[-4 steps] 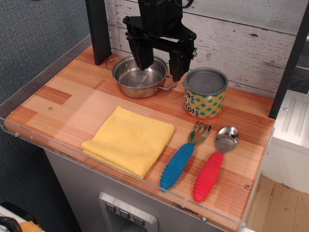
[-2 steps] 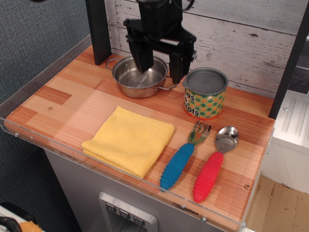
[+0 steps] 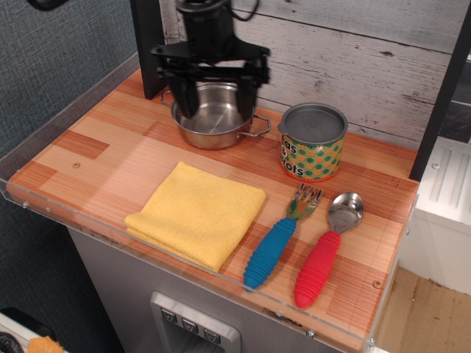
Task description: Move the pan on top of the napkin
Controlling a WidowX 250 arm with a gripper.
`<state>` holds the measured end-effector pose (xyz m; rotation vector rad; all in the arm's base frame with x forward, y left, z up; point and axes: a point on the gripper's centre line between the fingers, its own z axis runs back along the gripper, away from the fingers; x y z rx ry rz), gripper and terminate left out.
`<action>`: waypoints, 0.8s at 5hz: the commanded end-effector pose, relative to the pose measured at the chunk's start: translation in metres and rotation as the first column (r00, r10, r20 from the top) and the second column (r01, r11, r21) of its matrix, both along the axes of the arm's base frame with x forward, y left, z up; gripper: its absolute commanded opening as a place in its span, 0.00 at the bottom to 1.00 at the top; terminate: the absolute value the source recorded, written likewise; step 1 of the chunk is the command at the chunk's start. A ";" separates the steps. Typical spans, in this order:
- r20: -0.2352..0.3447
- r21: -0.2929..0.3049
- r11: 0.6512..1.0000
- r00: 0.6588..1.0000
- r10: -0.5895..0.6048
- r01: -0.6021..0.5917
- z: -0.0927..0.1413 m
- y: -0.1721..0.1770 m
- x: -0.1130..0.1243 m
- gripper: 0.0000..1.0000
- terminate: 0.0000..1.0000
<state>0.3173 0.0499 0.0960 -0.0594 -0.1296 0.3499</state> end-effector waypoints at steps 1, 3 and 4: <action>-0.002 0.031 0.924 0.924 0.382 -0.381 -0.009 0.044 0.018 1.00 0.00; -0.013 0.105 0.860 0.864 0.504 -0.500 -0.030 0.068 0.035 1.00 0.00; -0.050 0.153 0.853 0.858 0.511 -0.499 -0.047 0.074 0.039 1.00 0.00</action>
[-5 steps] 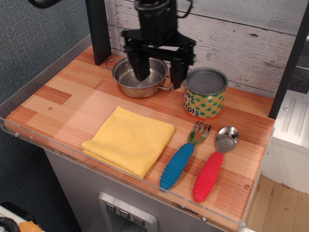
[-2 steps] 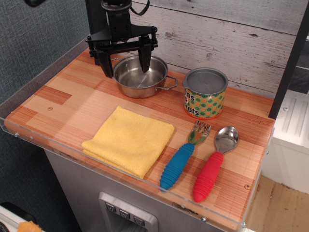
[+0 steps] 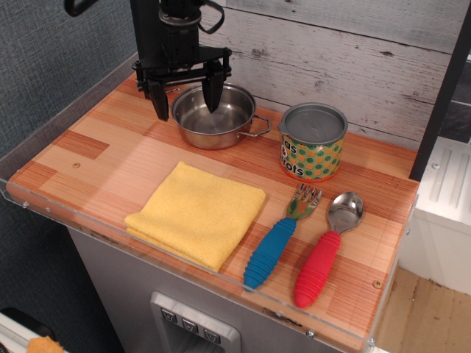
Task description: Move the pan on top of the napkin
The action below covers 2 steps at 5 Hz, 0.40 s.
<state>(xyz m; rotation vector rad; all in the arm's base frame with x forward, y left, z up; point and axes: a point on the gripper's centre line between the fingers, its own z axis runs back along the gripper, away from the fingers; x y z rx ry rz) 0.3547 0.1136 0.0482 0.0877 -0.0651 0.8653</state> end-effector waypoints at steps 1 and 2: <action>-0.013 0.041 0.999 1.000 0.015 -0.014 -0.012 0.015 0.000 1.00 0.00; 0.011 0.042 0.999 1.000 0.000 -0.001 -0.018 0.016 -0.001 1.00 0.00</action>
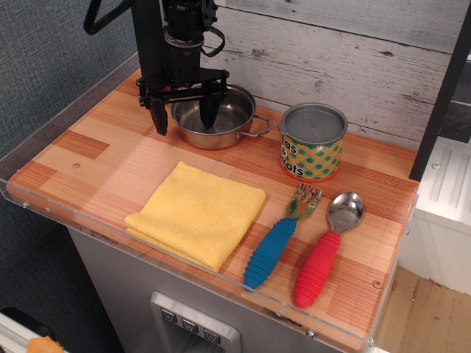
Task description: Move the pan on top of the napkin
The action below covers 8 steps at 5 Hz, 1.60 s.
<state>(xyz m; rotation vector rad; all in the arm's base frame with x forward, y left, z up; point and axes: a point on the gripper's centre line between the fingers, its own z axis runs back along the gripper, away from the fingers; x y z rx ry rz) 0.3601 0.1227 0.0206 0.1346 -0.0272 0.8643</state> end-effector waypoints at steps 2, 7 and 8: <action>0.118 0.012 0.996 0.989 -0.087 0.087 0.011 0.010 -0.012 0.00 0.00; 0.243 0.048 0.948 0.917 -0.316 0.314 0.076 0.007 -0.055 0.00 0.00; 0.244 0.031 0.930 0.900 -0.361 0.365 0.078 0.000 -0.073 0.00 0.00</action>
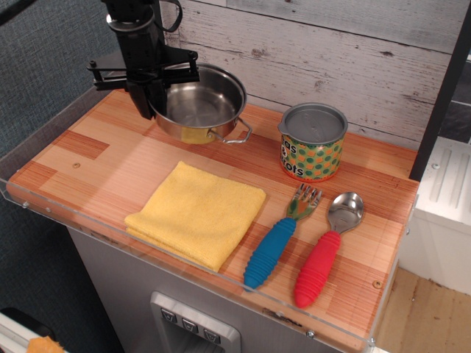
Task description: Move the pan on top of the napkin
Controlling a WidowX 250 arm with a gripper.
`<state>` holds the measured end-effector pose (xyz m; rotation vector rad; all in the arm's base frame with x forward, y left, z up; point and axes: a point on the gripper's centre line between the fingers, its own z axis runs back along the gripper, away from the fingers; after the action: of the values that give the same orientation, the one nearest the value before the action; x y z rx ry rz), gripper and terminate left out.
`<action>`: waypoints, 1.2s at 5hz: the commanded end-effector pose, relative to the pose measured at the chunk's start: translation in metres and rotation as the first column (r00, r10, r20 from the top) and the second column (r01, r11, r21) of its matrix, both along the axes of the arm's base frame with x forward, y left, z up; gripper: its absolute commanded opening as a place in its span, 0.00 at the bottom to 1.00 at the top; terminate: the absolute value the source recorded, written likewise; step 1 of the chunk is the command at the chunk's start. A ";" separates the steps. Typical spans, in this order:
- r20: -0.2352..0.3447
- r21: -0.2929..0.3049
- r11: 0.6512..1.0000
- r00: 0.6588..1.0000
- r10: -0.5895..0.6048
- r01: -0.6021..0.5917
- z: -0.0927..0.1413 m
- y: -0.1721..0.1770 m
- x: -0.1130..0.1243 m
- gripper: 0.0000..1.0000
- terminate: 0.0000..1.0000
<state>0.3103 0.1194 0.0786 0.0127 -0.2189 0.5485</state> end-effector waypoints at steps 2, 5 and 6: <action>-0.049 -0.022 0.975 0.974 -0.220 0.219 -0.001 -0.005 -0.041 0.00 0.00; -0.071 -0.076 0.932 0.931 -0.359 0.354 -0.022 -0.022 -0.052 0.00 0.00; -0.095 -0.088 0.925 0.922 -0.376 0.369 -0.032 -0.023 -0.056 0.00 0.00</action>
<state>0.2579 0.0875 0.0373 -0.0785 -0.0592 0.1824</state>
